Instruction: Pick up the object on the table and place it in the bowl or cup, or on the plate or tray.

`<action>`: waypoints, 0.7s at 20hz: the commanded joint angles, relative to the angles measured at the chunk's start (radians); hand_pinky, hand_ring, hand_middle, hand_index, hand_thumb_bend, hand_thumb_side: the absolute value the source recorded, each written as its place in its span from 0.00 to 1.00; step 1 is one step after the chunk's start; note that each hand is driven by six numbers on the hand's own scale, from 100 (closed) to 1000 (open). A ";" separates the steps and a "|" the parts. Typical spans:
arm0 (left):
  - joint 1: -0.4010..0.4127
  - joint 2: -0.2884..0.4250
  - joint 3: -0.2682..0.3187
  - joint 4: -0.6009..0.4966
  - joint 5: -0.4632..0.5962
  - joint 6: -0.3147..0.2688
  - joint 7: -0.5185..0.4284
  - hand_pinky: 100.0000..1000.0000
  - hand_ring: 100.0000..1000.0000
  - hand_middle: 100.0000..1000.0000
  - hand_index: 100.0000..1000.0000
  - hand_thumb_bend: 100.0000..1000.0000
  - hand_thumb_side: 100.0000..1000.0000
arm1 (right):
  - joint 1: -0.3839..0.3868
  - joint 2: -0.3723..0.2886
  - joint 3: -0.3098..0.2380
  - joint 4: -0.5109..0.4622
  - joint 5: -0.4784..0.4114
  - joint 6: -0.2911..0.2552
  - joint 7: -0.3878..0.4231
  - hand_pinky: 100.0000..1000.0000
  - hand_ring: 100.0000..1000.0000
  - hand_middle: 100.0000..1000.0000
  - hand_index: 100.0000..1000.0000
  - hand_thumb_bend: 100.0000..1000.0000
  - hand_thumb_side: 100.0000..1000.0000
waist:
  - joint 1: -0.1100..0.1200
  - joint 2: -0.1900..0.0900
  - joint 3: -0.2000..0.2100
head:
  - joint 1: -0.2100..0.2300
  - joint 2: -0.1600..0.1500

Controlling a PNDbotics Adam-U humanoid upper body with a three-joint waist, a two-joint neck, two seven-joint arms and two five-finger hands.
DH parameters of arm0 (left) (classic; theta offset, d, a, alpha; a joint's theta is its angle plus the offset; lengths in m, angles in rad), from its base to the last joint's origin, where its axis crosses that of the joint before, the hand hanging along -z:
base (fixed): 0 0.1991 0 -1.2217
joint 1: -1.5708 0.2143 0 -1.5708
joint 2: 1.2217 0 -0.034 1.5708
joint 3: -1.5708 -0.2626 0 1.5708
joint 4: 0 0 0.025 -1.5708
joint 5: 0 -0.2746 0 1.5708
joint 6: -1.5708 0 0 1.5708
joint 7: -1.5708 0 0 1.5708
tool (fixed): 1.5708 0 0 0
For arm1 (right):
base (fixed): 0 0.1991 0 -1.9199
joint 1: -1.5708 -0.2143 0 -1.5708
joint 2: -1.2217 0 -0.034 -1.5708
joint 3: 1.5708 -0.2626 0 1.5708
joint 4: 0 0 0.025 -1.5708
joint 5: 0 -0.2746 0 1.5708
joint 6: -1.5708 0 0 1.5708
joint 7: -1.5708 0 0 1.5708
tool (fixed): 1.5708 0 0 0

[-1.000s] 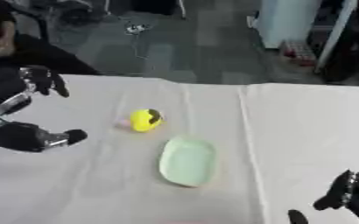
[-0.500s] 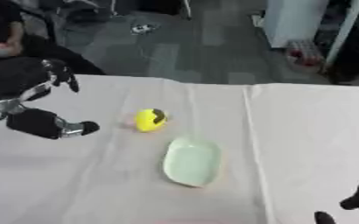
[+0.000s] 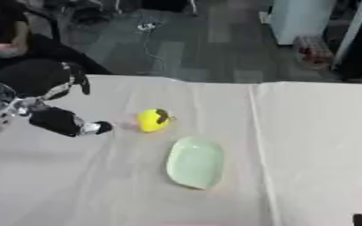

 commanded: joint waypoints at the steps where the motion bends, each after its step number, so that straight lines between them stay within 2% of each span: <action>1: -0.012 0.014 0.012 0.019 -0.021 0.004 -0.010 0.58 0.66 0.70 0.69 0.48 0.82 | -0.021 -0.025 -0.011 -0.014 -0.029 -0.301 -0.299 0.25 0.23 0.17 0.34 0.45 0.54 | 0.005 -0.002 -0.006 | 0.023 -0.019; 2: -0.011 0.011 0.012 0.029 -0.026 0.004 -0.012 0.58 0.66 0.70 0.69 0.48 0.85 | -0.027 -0.028 -0.013 -0.014 -0.037 -0.301 -0.299 0.25 0.23 0.17 0.34 0.45 0.55 | 0.006 0.001 -0.009 | 0.025 -0.021; 3: -0.011 0.009 0.012 0.036 -0.031 0.004 -0.013 0.58 0.66 0.70 0.69 0.48 0.83 | -0.031 -0.031 -0.016 -0.014 -0.045 -0.301 -0.299 0.25 0.23 0.17 0.34 0.42 0.54 | 0.007 0.003 -0.012 | 0.027 -0.022; 5: -0.010 0.004 0.014 0.052 -0.039 0.004 -0.015 0.58 0.66 0.70 0.69 0.48 0.85 | -0.040 -0.036 -0.019 -0.014 -0.059 -0.301 -0.299 0.25 0.23 0.18 0.35 0.43 0.56 | 0.009 0.009 -0.017 | 0.031 -0.028; 14: -0.007 -0.013 0.021 0.104 -0.075 -0.004 -0.019 0.59 0.67 0.70 0.69 0.48 0.84 | -0.077 -0.050 -0.037 -0.014 -0.122 -0.301 -0.299 0.24 0.23 0.19 0.36 0.40 0.59 | 0.015 0.036 -0.039 | 0.037 -0.077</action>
